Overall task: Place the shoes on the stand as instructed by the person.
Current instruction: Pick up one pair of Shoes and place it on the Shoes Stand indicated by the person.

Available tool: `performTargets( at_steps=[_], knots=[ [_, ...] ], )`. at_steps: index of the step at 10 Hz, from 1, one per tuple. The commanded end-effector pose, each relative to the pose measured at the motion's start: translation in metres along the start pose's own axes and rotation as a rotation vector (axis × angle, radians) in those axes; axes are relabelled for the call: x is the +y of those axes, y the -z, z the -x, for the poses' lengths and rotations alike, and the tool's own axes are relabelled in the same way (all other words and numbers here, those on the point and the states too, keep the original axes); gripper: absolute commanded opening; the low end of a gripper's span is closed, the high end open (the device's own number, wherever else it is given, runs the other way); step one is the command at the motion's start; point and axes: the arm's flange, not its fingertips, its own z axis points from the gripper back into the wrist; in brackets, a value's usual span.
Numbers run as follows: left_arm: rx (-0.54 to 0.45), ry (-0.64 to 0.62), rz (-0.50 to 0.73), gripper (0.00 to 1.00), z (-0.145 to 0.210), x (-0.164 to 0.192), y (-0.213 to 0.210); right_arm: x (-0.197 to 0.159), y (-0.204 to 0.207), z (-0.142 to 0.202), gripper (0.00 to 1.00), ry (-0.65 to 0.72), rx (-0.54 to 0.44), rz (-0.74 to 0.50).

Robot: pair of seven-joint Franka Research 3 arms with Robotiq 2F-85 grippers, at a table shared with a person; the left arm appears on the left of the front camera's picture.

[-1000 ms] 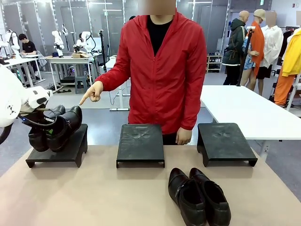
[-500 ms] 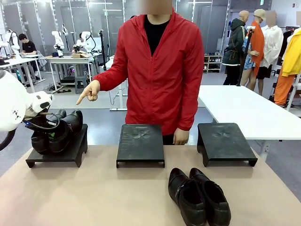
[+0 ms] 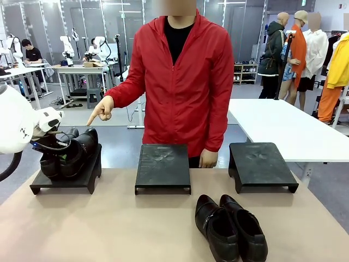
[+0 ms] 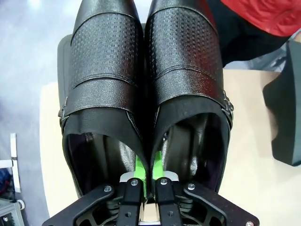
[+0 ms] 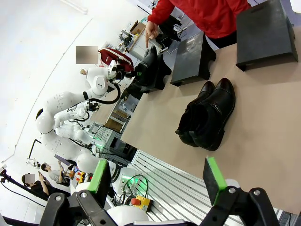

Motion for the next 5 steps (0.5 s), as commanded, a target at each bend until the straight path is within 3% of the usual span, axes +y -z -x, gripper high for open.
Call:
performTargets(
  at_steps=[1,5],
  knots=[
    [-0.044,0.023,0.023,0.19,-0.0127,0.0083,-0.0041,0.0027,-0.0029,0.0017,1.0,-0.019,-0.012,-0.009],
    [-0.04,0.028,0.002,0.71,-0.013,0.0067,-0.003,0.0027,-0.0029,0.0017,1.0,-0.019,-0.012,-0.009]
  ],
)
